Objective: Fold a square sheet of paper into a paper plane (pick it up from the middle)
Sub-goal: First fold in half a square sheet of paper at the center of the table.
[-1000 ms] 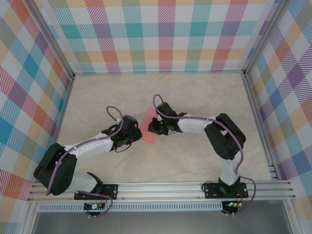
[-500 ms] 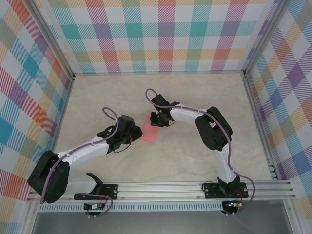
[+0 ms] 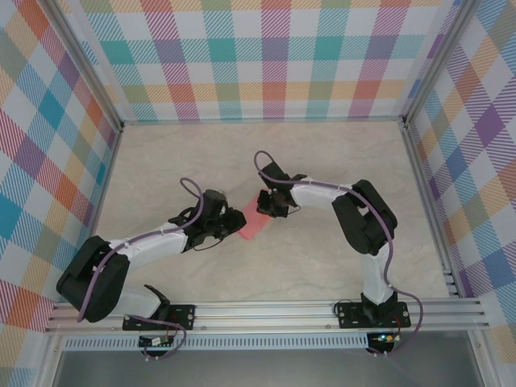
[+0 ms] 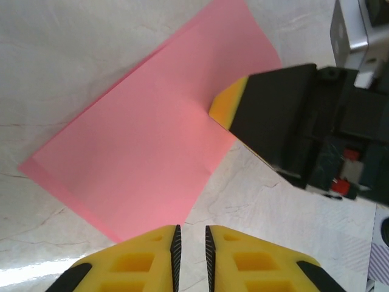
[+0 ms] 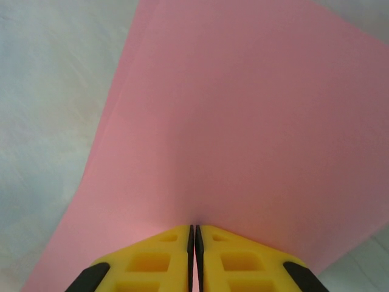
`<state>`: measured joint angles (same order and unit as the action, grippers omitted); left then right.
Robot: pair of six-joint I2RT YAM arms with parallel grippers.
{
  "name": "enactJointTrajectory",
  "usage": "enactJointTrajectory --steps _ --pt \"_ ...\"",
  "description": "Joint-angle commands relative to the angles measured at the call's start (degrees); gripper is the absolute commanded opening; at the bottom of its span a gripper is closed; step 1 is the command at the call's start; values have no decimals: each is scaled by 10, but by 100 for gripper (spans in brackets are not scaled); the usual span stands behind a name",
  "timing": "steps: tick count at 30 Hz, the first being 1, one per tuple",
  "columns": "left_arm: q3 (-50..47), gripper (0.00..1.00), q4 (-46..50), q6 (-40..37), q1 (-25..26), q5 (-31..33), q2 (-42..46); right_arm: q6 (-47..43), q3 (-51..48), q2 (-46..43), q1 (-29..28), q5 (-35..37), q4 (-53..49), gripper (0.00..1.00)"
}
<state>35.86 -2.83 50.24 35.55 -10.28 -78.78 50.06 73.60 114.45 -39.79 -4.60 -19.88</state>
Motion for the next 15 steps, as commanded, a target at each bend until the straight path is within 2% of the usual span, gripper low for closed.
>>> enactJointTrajectory --steps 1,4,9,15 --pt "-1 19 -28 12 18 -28 -18 63 -55 -39 0 -51 9 13" --pt "3 17 -33 13 30 -32 -36 58 -98 -78 1 -64 58 14" --pt "11 11 -54 18 49 -39 -73 -4 -167 -135 3 -83 143 14" --pt "29 7 -70 19 58 -40 -114 -30 -224 -141 13 -139 216 9"
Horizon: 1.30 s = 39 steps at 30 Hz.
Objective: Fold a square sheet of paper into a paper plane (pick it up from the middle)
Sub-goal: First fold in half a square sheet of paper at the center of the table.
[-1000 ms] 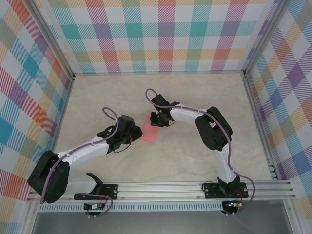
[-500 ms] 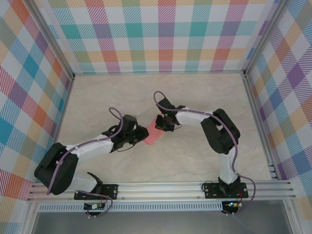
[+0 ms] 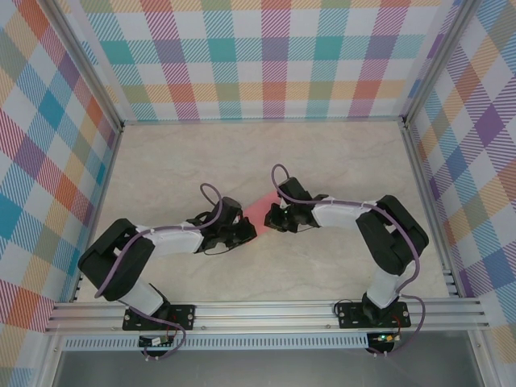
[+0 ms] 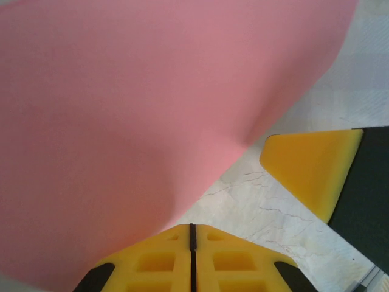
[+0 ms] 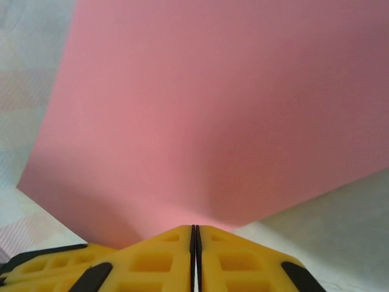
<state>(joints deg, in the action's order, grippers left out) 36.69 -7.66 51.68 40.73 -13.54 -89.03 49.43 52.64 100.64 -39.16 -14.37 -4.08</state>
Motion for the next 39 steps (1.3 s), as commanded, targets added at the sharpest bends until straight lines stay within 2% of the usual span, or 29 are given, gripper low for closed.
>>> enactJointTrajectory --steps 1,8,19,28,39 --pt "24 6 -24 4 6 -6 -17 -24 -15 2 11 -47 65 8" --pt "40 4 -35 5 8 -8 -44 -36 -9 37 22 -71 87 4" --pt "56 4 -38 2 7 -10 -87 -47 -13 59 29 -94 94 3" --pt "39 3 -7 -5 8 13 -91 -61 -32 66 42 -90 94 3" --pt "28 2 39 3 7 22 -98 -87 -38 67 108 -56 82 2"
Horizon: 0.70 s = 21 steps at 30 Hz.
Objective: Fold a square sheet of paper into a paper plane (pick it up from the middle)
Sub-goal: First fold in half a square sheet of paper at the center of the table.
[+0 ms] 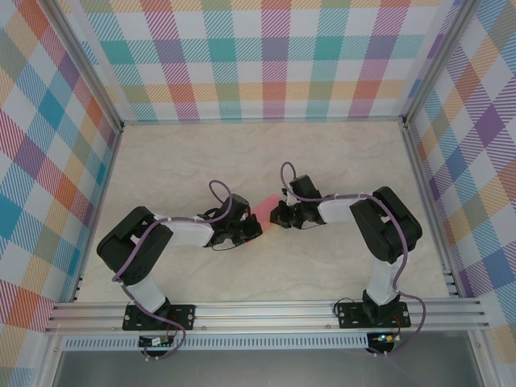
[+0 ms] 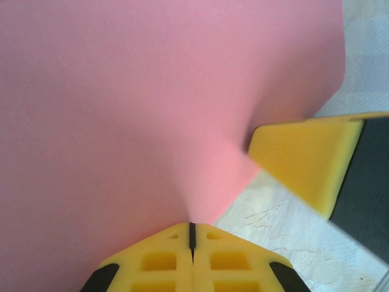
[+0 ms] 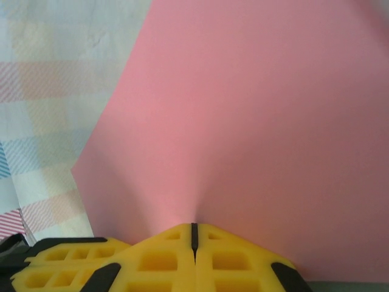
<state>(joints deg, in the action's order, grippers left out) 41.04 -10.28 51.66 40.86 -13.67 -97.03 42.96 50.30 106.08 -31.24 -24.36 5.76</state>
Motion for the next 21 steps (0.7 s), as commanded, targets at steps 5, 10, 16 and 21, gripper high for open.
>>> enactJointTrajectory --steps 5,10,16,21 --pt "-17 2 71 3 5 25 -19 -26 -19 10 73 59 -25 2" --pt "-16 2 69 3 6 24 -19 -22 -15 0 111 85 -40 2" --pt "-11 1 69 0 6 20 -18 -32 -20 -76 131 75 -47 3" --pt "-8 1 68 0 6 20 -18 -39 -34 -139 99 45 -56 4"
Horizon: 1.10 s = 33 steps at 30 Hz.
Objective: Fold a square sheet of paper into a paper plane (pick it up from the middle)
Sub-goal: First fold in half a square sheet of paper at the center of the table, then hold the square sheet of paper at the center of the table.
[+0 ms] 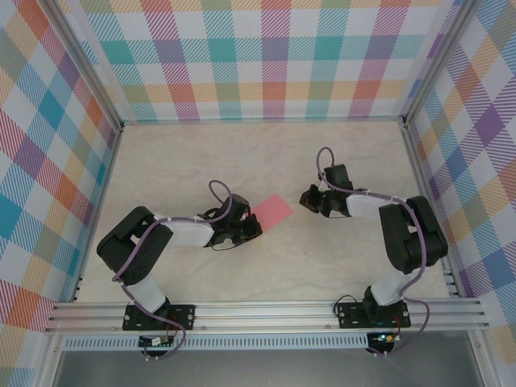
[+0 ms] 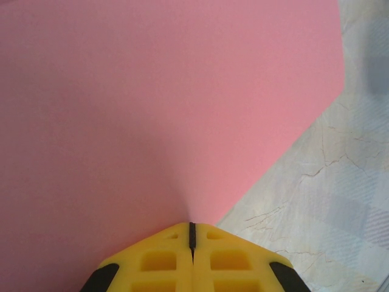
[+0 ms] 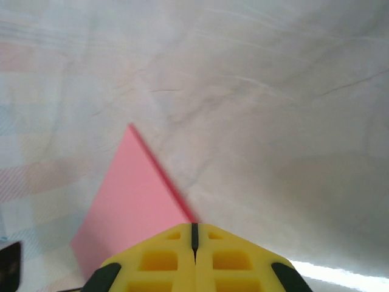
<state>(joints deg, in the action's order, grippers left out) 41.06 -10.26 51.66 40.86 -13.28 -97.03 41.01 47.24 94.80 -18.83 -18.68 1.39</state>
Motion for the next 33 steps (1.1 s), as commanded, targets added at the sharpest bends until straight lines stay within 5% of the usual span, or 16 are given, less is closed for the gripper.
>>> enactJointTrajectory --steps 1,12,33 --pt "-7 1 67 0 6 16 -17 -18 -3 -24 -36 -25 -13 4" --pt "2 1 66 -13 6 13 -10 20 33 99 -91 -123 39 4" --pt "55 0 -39 -55 6 -8 -60 11 56 127 -91 -38 -77 3"
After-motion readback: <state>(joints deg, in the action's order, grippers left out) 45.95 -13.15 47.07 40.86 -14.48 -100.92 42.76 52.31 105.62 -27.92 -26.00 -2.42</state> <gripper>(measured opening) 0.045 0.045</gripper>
